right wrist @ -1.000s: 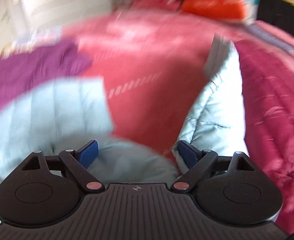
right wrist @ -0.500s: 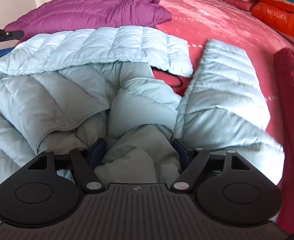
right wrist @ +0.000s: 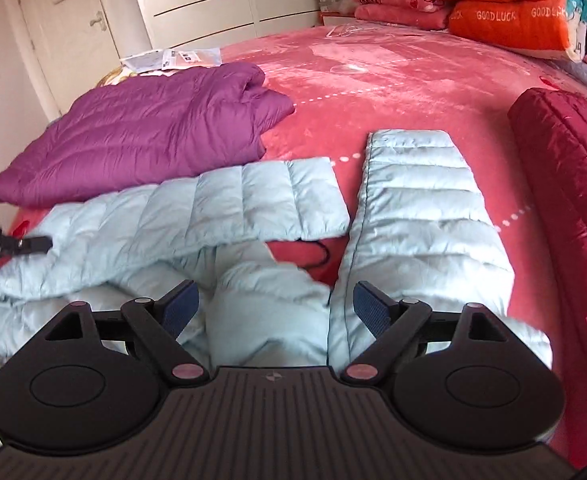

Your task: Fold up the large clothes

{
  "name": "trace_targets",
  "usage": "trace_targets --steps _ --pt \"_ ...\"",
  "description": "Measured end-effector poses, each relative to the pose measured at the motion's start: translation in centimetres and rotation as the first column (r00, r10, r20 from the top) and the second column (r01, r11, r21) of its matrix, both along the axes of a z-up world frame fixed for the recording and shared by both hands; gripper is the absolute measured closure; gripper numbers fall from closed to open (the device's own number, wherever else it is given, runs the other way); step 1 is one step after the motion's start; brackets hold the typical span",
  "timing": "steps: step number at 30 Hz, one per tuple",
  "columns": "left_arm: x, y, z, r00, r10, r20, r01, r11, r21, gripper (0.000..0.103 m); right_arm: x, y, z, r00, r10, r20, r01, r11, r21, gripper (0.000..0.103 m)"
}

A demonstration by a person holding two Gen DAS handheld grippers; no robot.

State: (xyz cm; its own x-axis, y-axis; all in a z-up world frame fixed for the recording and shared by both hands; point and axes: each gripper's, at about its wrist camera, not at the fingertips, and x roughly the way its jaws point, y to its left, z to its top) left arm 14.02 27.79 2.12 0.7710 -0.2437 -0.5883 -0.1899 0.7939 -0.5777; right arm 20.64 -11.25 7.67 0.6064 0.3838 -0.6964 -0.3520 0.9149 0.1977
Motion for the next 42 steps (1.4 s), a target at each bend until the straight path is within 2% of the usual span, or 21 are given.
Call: trace_targets --steps 3,5,7,9,11,13,17,19,21,24,25,26,28,30,31,32,33,36,38,40,42 --pt "0.4 0.1 -0.2 1.0 -0.005 -0.004 0.005 1.0 -0.018 0.019 1.6 1.2 -1.8 0.998 0.05 -0.039 -0.052 0.997 -0.065 0.017" --pt "0.7 0.2 -0.3 1.0 -0.013 -0.006 0.012 1.0 -0.026 0.019 2.3 1.8 -3.2 0.997 0.045 -0.061 -0.05 0.995 -0.092 0.035" --pt "0.9 0.1 -0.4 1.0 -0.027 -0.008 0.027 0.999 -0.017 0.021 2.3 2.3 -4.1 0.998 0.026 -0.056 -0.032 0.994 -0.107 0.044" --pt "1.1 -0.4 -0.2 0.999 -0.048 -0.009 0.049 0.999 0.016 0.033 1.6 2.8 -4.4 1.0 -0.005 -0.022 0.002 0.991 -0.136 0.054" --pt "1.3 -0.8 -0.2 0.997 -0.081 0.0 0.081 0.996 0.026 0.068 0.3 3.3 -3.5 0.999 -0.046 0.026 0.05 0.985 -0.165 0.071" --pt "1.3 -1.2 -0.1 0.994 -0.103 0.025 0.103 0.995 0.01 0.081 -0.9 4.2 -2.5 0.99 -0.083 0.112 0.105 0.972 -0.21 0.081" --pt "0.2 -1.9 1.7 0.979 -0.112 0.167 0.106 0.993 0.043 0.09 -3.1 6.0 -0.4 0.947 -0.104 0.305 0.197 0.936 -0.292 0.085" --pt "-0.9 -1.4 2.9 0.955 -0.09 0.283 0.09 0.996 0.014 0.091 -3.9 6.7 0.7 0.909 -0.106 0.403 0.246 0.917 -0.314 0.085" --pt "-2.1 -0.8 4.0 0.914 -0.059 0.402 0.067 0.998 -0.007 0.091 -4.7 7.1 2.0 0.858 -0.115 0.501 0.297 0.906 -0.301 0.085" --pt "-4.1 -0.1 5.9 0.814 -0.03 0.58 0.039 0.999 -0.003 0.09 -5.2 7.6 3.8 0.773 -0.141 0.619 0.349 0.909 -0.229 0.085" --pt "-4.5 -0.1 6.3 0.791 -0.023 0.612 0.012 1.0 0.023 0.088 -4.7 8.0 3.8 0.756 -0.146 0.639 0.356 0.91 -0.213 0.085" --pt "-4.5 -0.2 6.4 0.79 -0.016 0.613 -0.018 0.999 0.05 0.083 -4.1 8.3 3.7 0.75 -0.144 0.646 0.356 0.911 -0.209 0.085" --pt "-3.3 -0.3 5.6 0.843 0.007 0.538 -0.079 0.991 0.112 0.078 -2.3 9.2 2.7 0.752 -0.136 0.645 0.352 0.91 -0.219 0.08" --pt "-1.6 -0.7 4.2 0.916 0.034 0.399 -0.128 0.969 0.211 0.078 -0.4 9.7 1.2 0.792 -0.113 0.6 0.321 0.913 -0.252 0.06" --pt "-0.9 -0.8 3.6 0.946 0.051 0.319 -0.137 0.958 0.251 0.078 0.8 10.0 0.3 0.823 -0.096 0.559 0.3 0.911 -0.285 0.037" --pt "-0.4 -0.8 3.0 0.964 0.066 0.259 -0.136 0.955 0.264 0.078 1.5 10.1 -0.4 0.847 -0.089 0.524 0.288 0.906 -0.311 0.019" --pt "-0.1 -0.3 2.7 0.973 0.08 0.217 -0.136 0.957 0.255 0.077 2.0 10.1 -0.9 0.872 -0.081 0.483 0.268 0.904 -0.333 0.016" --pt "-0.1 0.9 2.5 0.973 0.141 0.185 -0.179 0.962 0.206 0.068 2.2 8.9 -1.6 0.91 -0.106 0.402 0.246 0.917 -0.314 0.006" --pt "-0.4 1.5 2.7 0.964 0.184 0.195 -0.222 0.955 0.198 0.062 1.6 7.2 -0.8 0.914 -0.17 0.368 0.26 0.942 -0.213 0.0" --pt "-1.0 1.8 3.1 0.95 0.219 0.223 -0.266 0.941 0.211 0.059 1.6 5.2 0.1 0.909 -0.246 0.338 0.3 0.947 -0.117 0.0" --pt "-1.6 2.1 3.4 0.937 0.242 0.253 -0.301 0.926 0.229 0.057 2.0 2.6 1.3 0.882 -0.347 0.319 0.376 0.926 -0.034 0.0"
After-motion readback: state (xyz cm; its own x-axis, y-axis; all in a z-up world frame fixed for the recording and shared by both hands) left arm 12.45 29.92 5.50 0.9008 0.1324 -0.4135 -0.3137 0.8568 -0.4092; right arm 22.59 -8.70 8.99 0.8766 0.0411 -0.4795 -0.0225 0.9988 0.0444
